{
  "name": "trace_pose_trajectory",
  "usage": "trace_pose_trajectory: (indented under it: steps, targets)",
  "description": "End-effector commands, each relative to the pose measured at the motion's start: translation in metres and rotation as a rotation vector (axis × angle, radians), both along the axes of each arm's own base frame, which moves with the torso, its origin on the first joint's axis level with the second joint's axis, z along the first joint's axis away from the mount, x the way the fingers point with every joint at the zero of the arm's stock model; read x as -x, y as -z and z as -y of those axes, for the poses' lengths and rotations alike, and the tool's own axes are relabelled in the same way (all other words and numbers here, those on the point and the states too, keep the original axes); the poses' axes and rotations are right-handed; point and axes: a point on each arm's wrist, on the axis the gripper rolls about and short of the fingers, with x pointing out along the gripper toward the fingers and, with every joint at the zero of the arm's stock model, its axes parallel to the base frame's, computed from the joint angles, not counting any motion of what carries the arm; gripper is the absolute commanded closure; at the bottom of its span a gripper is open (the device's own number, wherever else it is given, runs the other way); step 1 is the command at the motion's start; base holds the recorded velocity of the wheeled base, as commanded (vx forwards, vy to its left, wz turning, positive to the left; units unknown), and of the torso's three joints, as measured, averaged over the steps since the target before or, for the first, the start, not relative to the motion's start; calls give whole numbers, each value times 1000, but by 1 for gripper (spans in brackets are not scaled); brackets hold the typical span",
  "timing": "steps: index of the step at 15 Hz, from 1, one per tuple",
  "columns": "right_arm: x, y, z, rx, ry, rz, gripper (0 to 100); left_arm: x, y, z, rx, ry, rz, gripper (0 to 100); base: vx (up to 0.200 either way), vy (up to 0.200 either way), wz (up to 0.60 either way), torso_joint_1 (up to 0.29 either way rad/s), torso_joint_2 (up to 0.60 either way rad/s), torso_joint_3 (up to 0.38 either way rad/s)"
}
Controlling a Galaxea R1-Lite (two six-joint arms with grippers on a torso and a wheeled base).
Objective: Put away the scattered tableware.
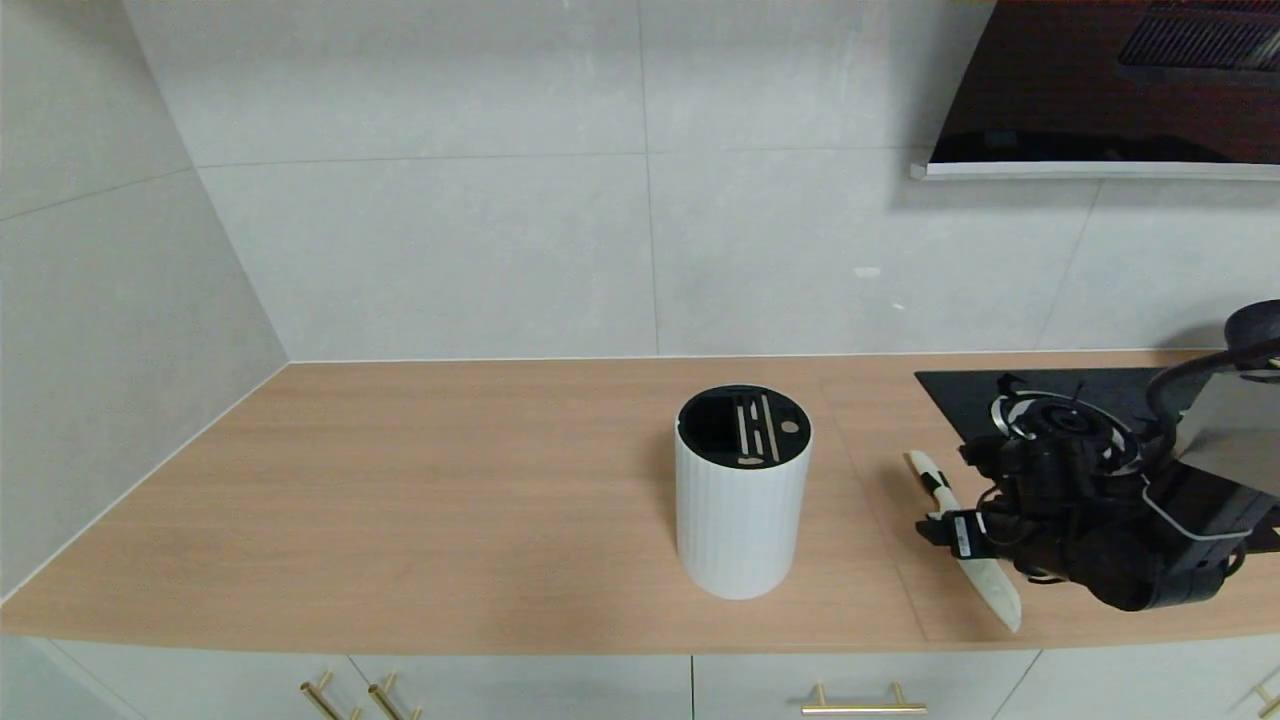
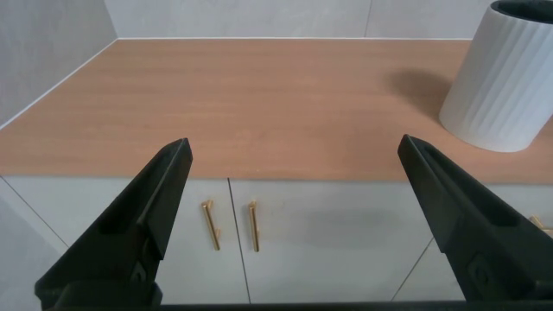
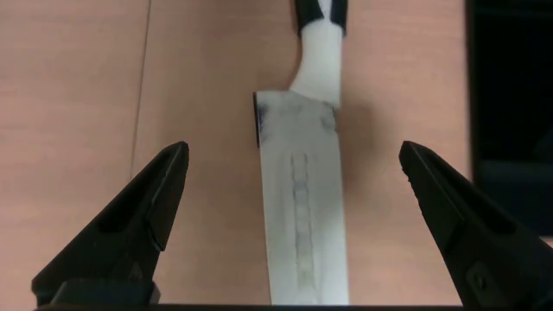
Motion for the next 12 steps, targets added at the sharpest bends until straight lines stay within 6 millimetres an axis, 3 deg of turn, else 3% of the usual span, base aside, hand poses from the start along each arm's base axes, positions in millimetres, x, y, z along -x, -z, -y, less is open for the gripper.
trace_pose_trajectory:
  steps: [1,12]
  targets:
    - [-3,17,0,1,2,-17,0,0,0,0,1,0,1,0,0,0,0,0,0,0]
    - [-12,29,0,-15,-3,73,0,0,0,0,1,0,0,0,0,0,0,0,0,0]
